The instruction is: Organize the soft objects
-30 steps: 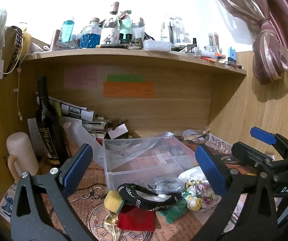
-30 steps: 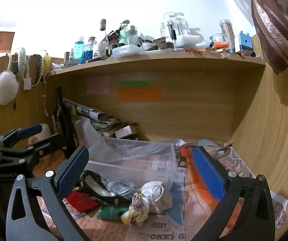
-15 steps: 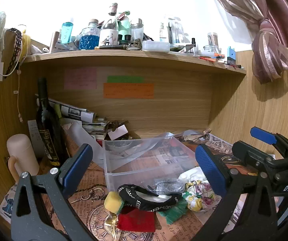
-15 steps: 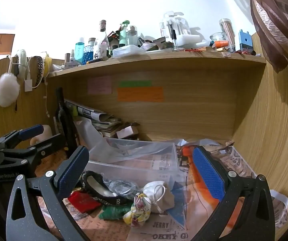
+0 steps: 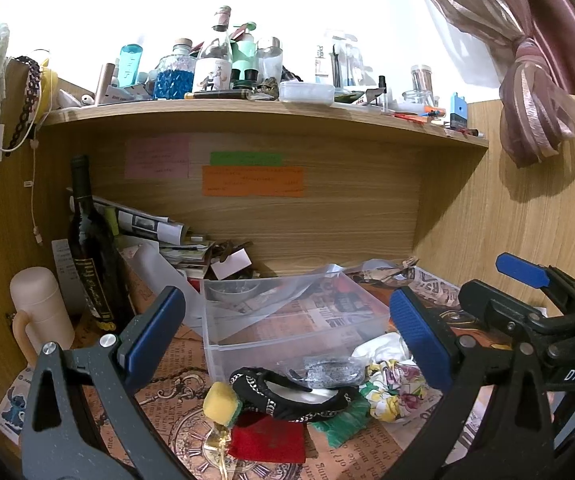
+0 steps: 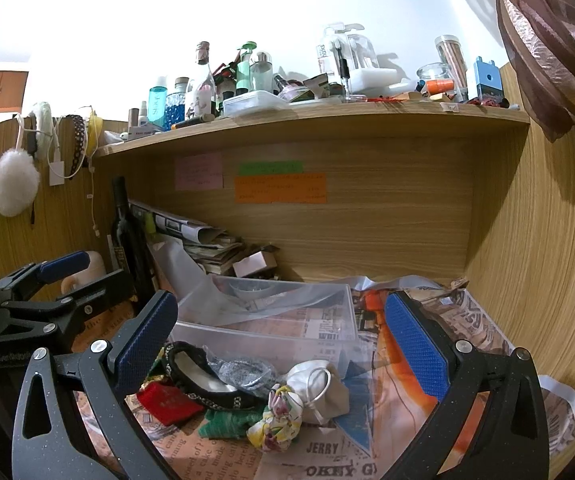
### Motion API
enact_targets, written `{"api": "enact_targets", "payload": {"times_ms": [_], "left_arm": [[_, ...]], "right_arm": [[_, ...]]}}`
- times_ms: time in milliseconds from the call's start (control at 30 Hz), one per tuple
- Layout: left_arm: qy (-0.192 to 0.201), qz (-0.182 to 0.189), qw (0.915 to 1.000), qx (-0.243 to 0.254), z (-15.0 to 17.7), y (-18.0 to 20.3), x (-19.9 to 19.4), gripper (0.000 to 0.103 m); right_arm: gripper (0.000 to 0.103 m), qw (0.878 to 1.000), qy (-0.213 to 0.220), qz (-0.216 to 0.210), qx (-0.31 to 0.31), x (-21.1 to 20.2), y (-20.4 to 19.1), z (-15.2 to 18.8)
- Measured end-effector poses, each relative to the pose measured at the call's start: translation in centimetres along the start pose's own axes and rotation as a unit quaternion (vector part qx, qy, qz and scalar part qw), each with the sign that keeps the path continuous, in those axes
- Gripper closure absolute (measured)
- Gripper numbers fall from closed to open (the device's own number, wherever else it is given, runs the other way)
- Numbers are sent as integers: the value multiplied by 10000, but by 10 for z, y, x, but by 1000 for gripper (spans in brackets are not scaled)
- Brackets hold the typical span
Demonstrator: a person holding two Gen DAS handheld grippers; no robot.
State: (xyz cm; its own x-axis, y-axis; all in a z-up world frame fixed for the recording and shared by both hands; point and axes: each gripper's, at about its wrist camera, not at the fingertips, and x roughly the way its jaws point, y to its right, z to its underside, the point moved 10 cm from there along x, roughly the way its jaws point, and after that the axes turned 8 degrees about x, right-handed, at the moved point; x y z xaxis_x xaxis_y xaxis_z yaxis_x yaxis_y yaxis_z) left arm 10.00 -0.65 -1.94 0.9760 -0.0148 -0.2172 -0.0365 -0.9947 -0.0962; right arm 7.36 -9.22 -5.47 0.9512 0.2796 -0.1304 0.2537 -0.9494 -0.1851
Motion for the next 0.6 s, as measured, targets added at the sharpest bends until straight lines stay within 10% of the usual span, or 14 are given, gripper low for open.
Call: {"api": "enact_targets", "payload": {"times_ms": [600], "left_arm": [[-21, -3, 10000, -31, 2, 2, 2, 0]], "right_arm": [[0, 10000, -54, -34, 55, 0, -3, 1]]}}
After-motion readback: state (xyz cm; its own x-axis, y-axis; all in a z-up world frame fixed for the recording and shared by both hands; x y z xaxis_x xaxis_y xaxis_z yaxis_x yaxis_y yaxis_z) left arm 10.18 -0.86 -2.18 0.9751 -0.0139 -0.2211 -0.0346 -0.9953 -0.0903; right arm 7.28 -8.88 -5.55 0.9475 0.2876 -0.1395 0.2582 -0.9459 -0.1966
